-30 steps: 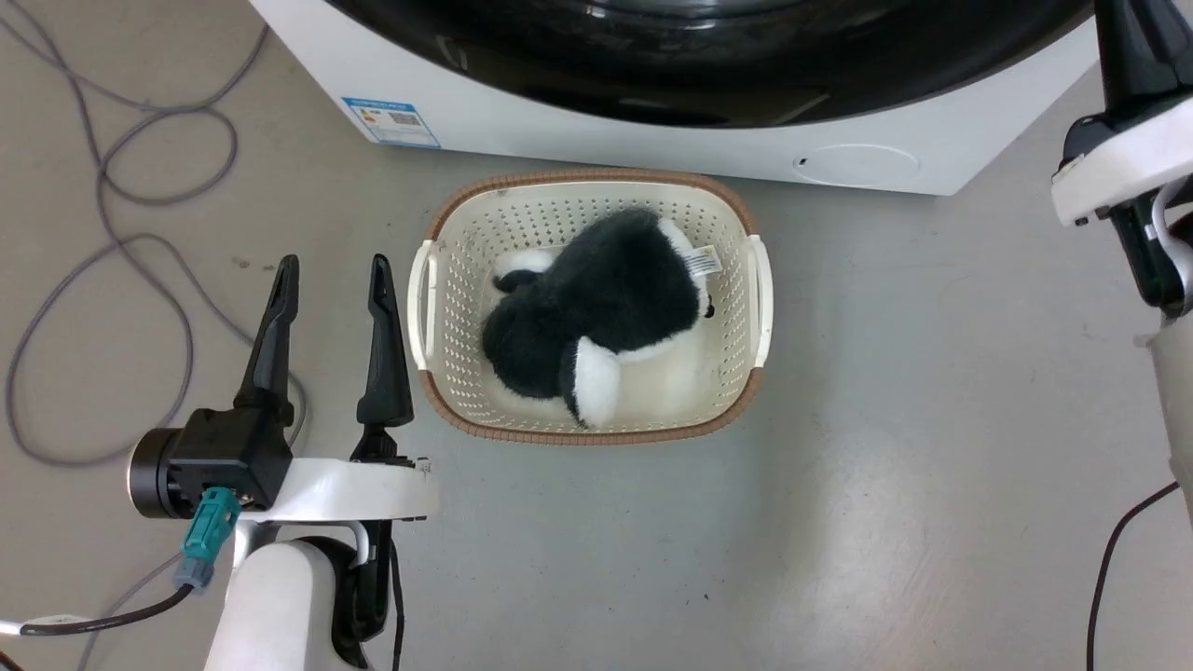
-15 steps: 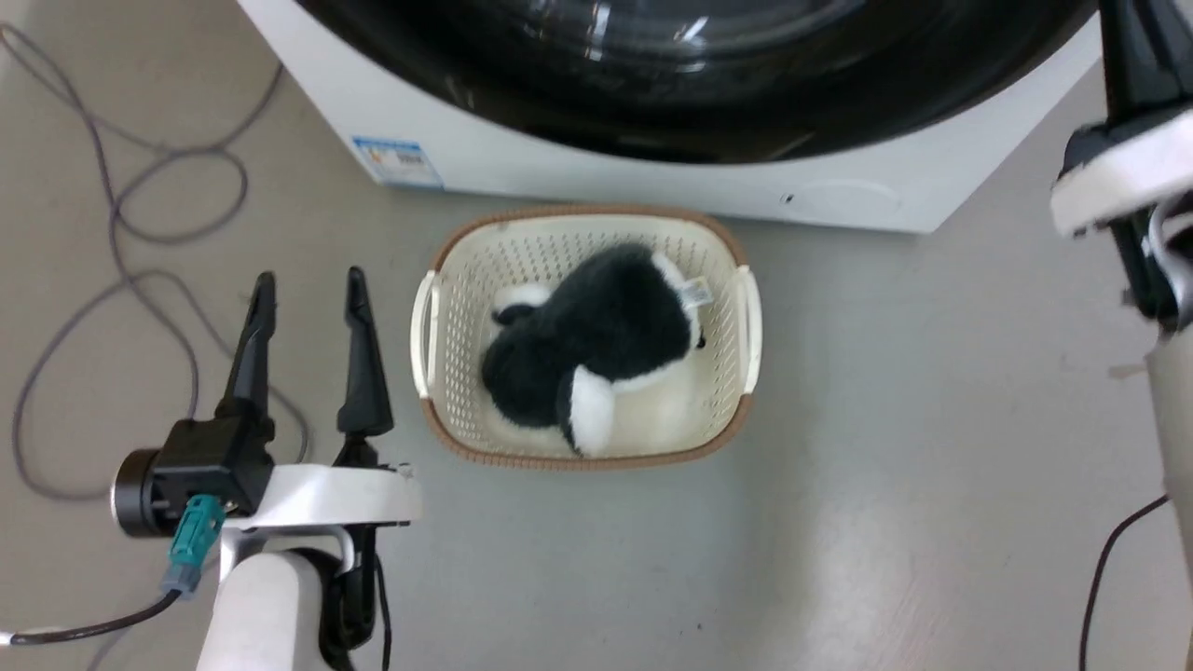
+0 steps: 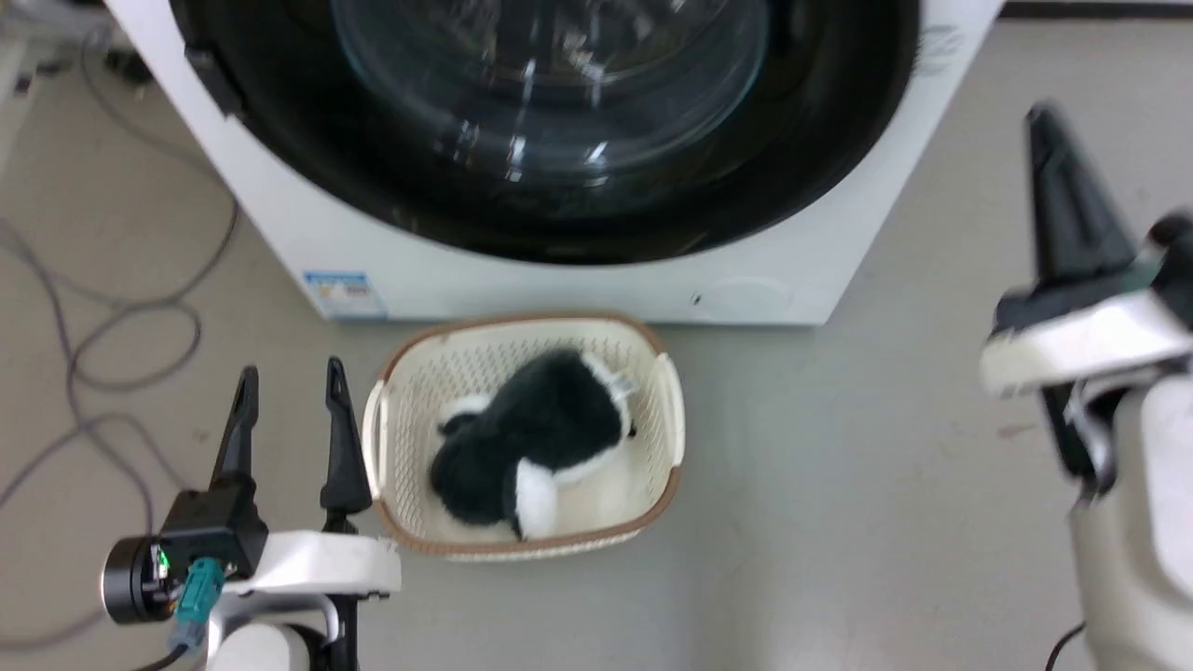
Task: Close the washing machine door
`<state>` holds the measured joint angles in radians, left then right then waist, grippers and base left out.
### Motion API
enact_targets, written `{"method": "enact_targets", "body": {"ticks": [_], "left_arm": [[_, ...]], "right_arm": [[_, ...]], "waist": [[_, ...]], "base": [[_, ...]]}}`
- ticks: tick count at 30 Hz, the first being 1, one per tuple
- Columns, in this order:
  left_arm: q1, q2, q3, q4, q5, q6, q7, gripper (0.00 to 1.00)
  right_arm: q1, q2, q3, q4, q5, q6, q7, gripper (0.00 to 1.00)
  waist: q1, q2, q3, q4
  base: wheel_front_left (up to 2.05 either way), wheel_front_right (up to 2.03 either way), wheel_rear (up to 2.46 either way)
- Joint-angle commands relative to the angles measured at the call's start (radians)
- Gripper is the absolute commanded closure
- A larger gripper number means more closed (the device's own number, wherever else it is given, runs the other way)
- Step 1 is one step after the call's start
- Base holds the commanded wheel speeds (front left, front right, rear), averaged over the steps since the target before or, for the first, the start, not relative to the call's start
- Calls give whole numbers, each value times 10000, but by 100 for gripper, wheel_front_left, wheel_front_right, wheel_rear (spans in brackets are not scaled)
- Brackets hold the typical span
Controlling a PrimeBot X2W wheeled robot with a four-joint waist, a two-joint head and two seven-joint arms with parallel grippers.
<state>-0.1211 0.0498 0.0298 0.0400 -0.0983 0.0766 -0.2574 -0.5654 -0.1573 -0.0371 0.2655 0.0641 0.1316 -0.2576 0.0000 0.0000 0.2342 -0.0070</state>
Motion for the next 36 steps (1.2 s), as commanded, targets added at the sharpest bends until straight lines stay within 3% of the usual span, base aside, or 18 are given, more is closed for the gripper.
{"method": "enact_targets", "body": {"ticks": [1, 4, 5, 6, 7, 21, 26, 27, 36], "left_arm": [[218, 5, 42, 29, 91, 43, -44, 0], [462, 5, 100, 14, 83, 46, -44, 0], [536, 5, 133, -5, 87, 35, -44, 0], [616, 5, 155, -21, 90, 35, -44, 0], [707, 5, 168, -41, 88, 44, -44, 0], [1697, 5, 126, 55, 278, 80, -44, 0], [1818, 5, 64, -27, 318, 4, -44, 0], [1701, -2, 71, 0, 263, 30, 6, 100], [1674, -2, 53, -13, 300, -13, 153, 100]], "right_arm": [[542, 171, 10, -226, 11, -9, -42, 100], [1412, 481, 109, -491, 32, -9, -42, 100], [1675, 555, 180, -547, 34, -9, -42, 81], [1929, 631, 205, -609, 54, -9, -42, 53], [2181, 706, 223, -685, 62, -9, -42, 0], [4844, 1067, 49, -1495, 399, -9, -42, 0], [5072, 1068, 122, -1602, 581, -9, -42, 0], [4964, 1018, 111, -1533, 526, 0, 6, 100], [4996, 1021, 120, -1591, 464, -1, 146, 100]], "waist": [[0, 0, -578, -358], [0, 0, -937, -479], [0, 0, -1032, -505], [0, 0, -1133, -520], [0, 0, -1220, -533], [0, 0, -2024, -544], [0, 0, -2045, -563], [0, 0, -2048, -562], [0, 0, -2067, -528]], "base": [[0, 0, 0], [0, 0, 0], [0, 0, 0], [0, 0, 0], [0, 0, 0], [0, 0, 0], [0, 0, 0], [0, 0, 0], [0, 0, 0]]}}
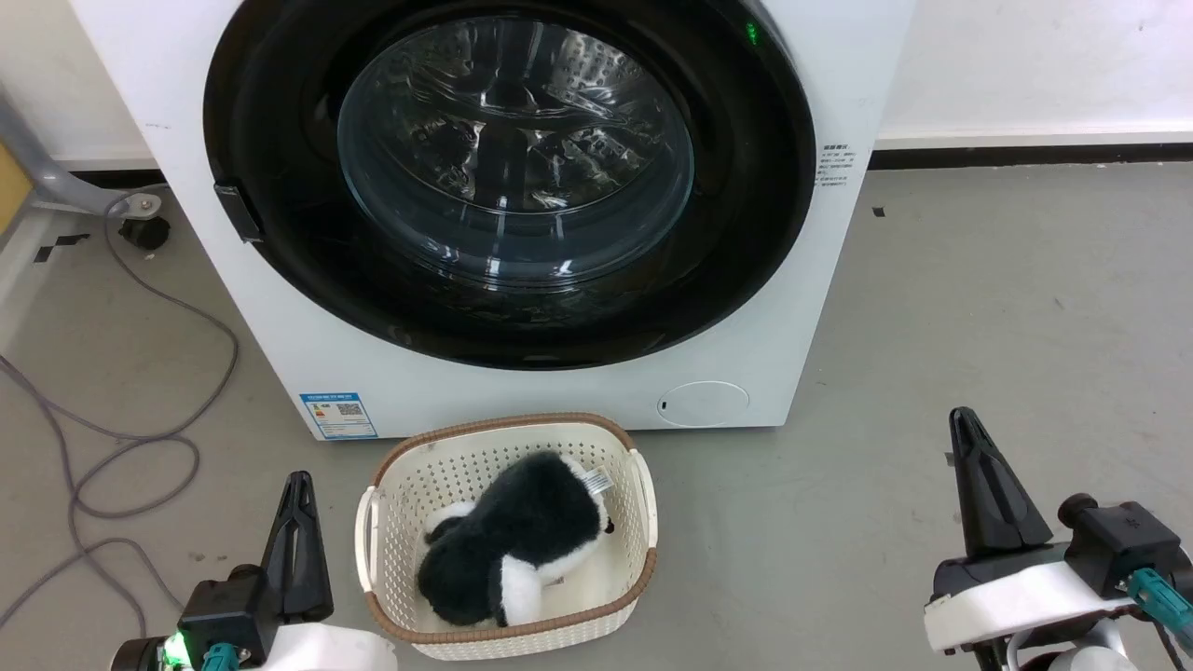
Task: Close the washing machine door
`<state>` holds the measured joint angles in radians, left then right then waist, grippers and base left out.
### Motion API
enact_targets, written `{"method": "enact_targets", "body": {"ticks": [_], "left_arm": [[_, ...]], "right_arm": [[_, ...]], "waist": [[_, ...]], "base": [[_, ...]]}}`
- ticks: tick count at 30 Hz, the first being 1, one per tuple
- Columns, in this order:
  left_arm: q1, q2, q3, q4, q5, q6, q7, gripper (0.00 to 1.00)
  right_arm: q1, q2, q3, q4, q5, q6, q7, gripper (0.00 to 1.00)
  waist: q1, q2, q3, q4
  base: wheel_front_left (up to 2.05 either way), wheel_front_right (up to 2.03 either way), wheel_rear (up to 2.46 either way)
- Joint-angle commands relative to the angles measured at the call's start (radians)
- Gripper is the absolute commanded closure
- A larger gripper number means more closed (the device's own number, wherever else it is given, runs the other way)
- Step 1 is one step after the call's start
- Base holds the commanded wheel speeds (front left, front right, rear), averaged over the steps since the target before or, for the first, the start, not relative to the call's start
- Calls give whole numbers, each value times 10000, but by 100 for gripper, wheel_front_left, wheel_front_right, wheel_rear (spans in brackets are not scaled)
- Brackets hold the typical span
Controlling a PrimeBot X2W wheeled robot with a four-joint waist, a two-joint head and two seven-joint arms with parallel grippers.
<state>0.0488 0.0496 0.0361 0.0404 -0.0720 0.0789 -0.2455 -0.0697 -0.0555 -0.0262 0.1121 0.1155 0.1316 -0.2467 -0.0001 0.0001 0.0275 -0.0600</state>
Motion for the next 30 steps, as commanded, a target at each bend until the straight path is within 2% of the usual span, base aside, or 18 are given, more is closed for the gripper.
{"method": "enact_targets", "body": {"ticks": [1, 30], "left_arm": [[-30, 0, -14, -20, 43, -42, 55, 100], [-143, 2, -99, -115, 210, -227, 647, 100]], "right_arm": [[44, 3, 13, -66, -60, -1, 57, 100], [205, 15, 74, -327, -330, -3, 652, 100]], "waist": [[1, -1, -2, 7], [1, -1, -69, 154]], "base": [[0, 0, 0], [0, 0, 0]]}}
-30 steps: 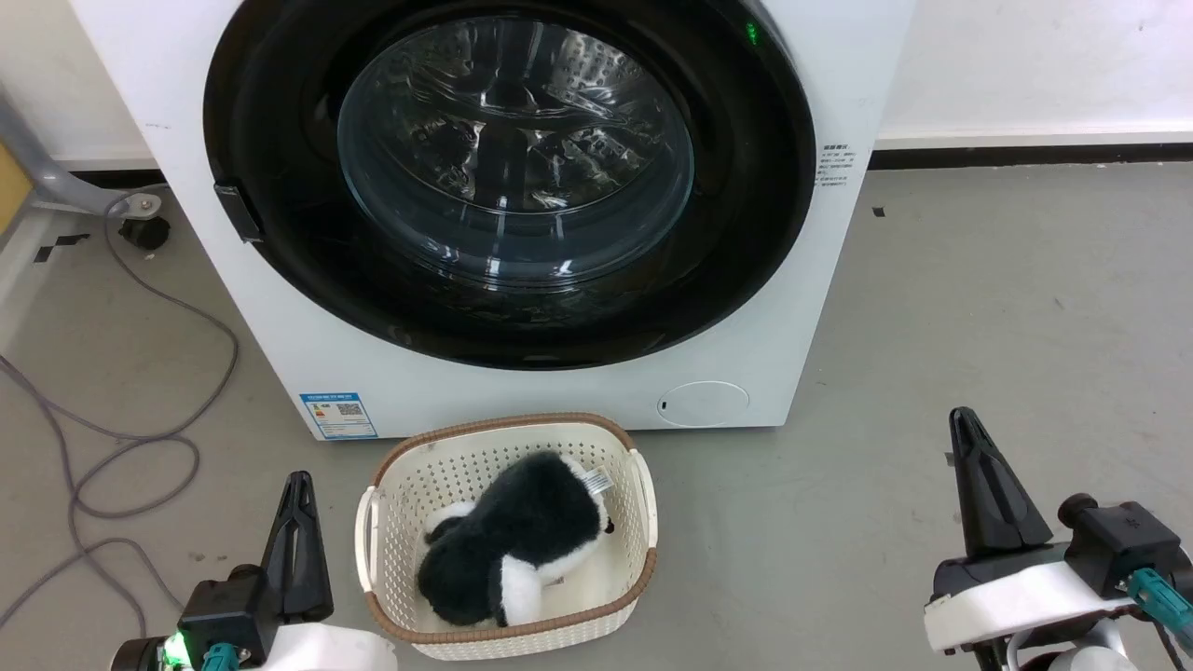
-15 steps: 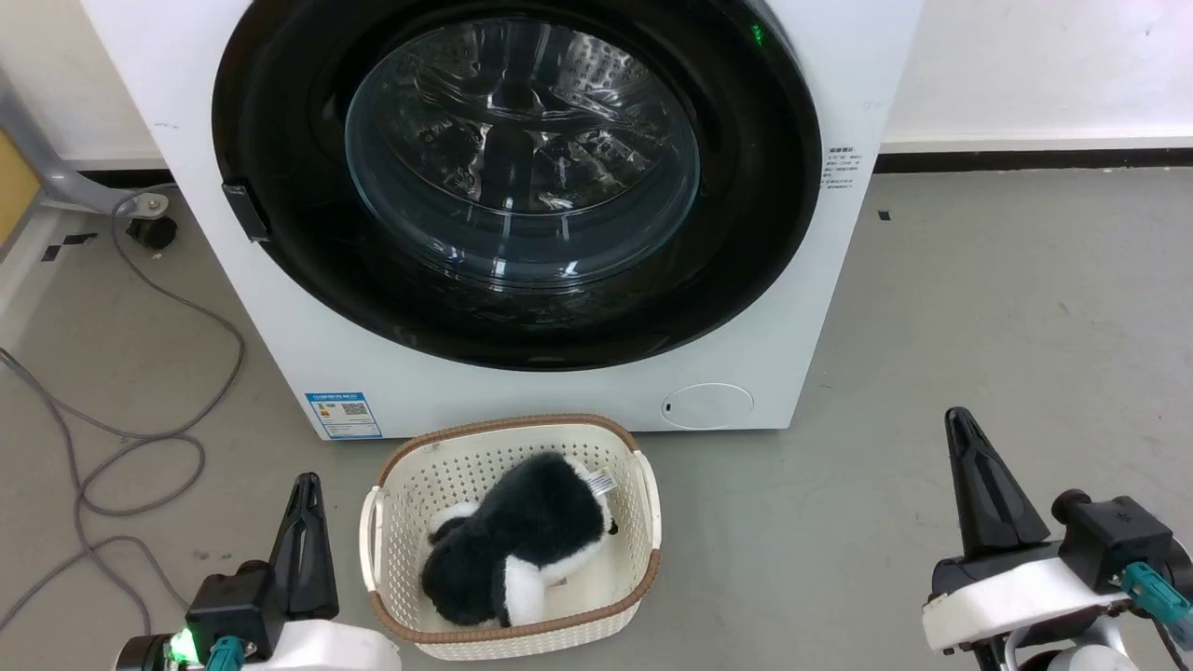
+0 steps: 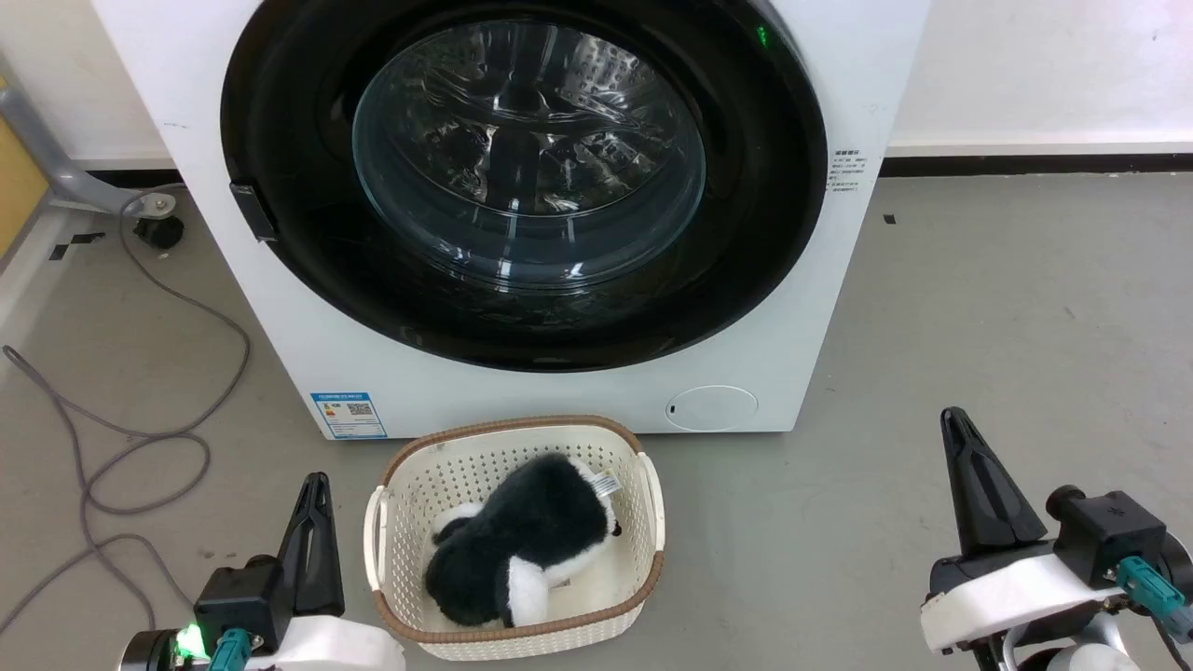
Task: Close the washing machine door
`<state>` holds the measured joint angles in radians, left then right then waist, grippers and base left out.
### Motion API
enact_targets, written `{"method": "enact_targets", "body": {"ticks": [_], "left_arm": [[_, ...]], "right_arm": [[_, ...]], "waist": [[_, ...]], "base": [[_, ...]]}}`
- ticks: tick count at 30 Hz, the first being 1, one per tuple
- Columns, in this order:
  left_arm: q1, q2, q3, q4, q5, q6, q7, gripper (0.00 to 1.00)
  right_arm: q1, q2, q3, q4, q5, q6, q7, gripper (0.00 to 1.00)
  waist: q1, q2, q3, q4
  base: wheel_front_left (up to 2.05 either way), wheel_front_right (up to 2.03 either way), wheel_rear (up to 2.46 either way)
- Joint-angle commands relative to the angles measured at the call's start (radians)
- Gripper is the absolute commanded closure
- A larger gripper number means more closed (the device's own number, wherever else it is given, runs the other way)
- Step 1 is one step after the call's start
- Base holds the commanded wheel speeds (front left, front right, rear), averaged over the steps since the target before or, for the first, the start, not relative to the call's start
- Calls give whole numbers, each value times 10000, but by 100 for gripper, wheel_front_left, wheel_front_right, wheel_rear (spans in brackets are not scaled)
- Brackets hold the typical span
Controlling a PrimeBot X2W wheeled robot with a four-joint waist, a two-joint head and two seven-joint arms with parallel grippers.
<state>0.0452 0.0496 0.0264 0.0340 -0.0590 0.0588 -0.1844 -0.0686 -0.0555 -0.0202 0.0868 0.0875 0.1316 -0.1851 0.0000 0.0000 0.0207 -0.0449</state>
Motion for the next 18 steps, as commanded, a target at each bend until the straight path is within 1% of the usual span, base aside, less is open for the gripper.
{"method": "enact_targets", "body": {"ticks": [1, 18], "left_arm": [[-110, 2, -5, -55, 86, -32, 56, 100], [-177, 3, -55, -110, 184, -140, 404, 100]], "right_arm": [[200, 16, 17, -83, -60, -3, 57, 100], [295, 23, 53, -236, -219, -4, 407, 100]], "waist": [[0, 0, -3, 8], [0, 0, -43, 94]], "base": [[0, 0, 0], [0, 0, 0]]}}
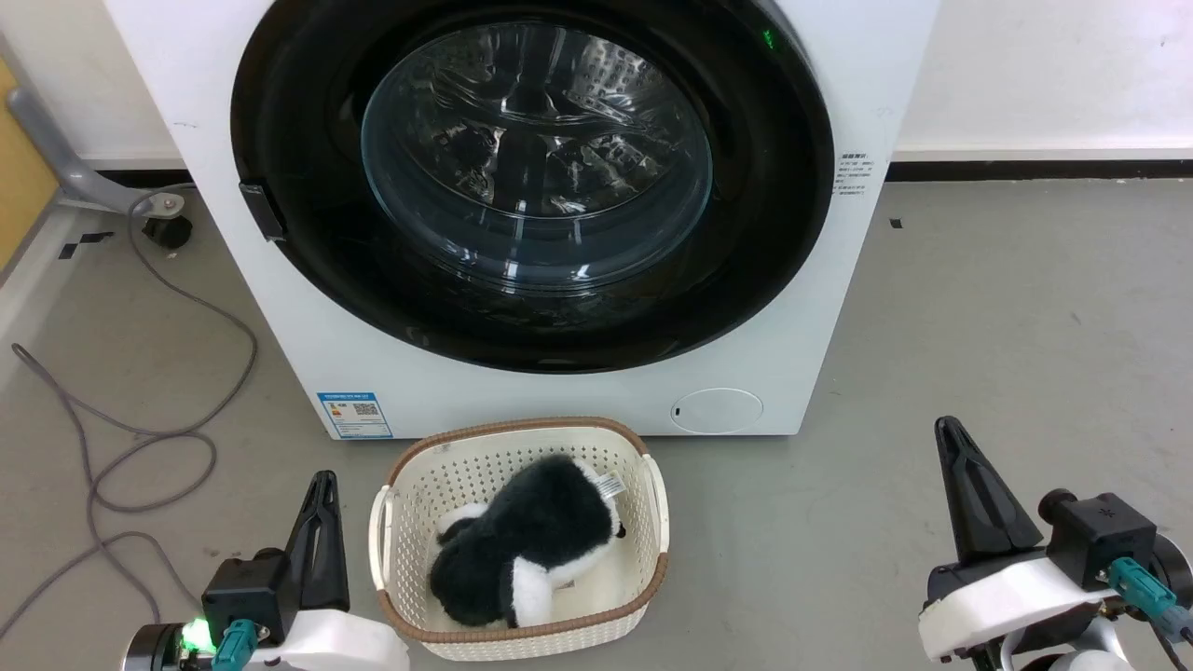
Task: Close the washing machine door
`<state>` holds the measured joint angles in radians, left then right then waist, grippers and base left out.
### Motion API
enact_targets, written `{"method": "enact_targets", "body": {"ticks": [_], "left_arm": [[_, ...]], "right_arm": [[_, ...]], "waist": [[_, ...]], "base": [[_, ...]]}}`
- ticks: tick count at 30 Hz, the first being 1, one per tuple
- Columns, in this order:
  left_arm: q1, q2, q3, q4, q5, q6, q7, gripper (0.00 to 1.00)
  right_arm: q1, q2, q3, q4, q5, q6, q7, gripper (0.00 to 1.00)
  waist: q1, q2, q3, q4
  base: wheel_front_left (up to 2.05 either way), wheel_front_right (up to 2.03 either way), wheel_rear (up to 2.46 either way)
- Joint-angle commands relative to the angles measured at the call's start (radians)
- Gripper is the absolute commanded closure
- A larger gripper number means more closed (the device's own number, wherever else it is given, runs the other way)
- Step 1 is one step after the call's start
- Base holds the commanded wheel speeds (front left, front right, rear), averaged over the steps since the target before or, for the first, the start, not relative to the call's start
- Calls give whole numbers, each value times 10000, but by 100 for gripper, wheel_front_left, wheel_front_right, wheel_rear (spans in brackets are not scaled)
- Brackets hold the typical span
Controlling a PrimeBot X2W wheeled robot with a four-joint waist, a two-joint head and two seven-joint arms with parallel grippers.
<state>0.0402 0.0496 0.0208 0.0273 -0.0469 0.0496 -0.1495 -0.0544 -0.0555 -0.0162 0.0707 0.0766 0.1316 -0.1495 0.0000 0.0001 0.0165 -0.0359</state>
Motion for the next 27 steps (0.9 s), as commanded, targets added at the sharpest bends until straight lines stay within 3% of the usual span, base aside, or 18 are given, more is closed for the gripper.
{"method": "enact_targets", "body": {"ticks": [1, 27], "left_arm": [[-131, 3, -2, -46, 69, -54, 76, 100], [-233, 4, -80, -131, 219, -220, 608, 100]], "right_arm": [[158, 23, 15, -84, -119, -4, 71, 100], [303, 35, 70, -317, -361, -6, 605, 100]], "waist": [[0, -1, -4, 9], [0, -1, -65, 140]], "base": [[0, 0, 0], [0, 0, 0]]}}
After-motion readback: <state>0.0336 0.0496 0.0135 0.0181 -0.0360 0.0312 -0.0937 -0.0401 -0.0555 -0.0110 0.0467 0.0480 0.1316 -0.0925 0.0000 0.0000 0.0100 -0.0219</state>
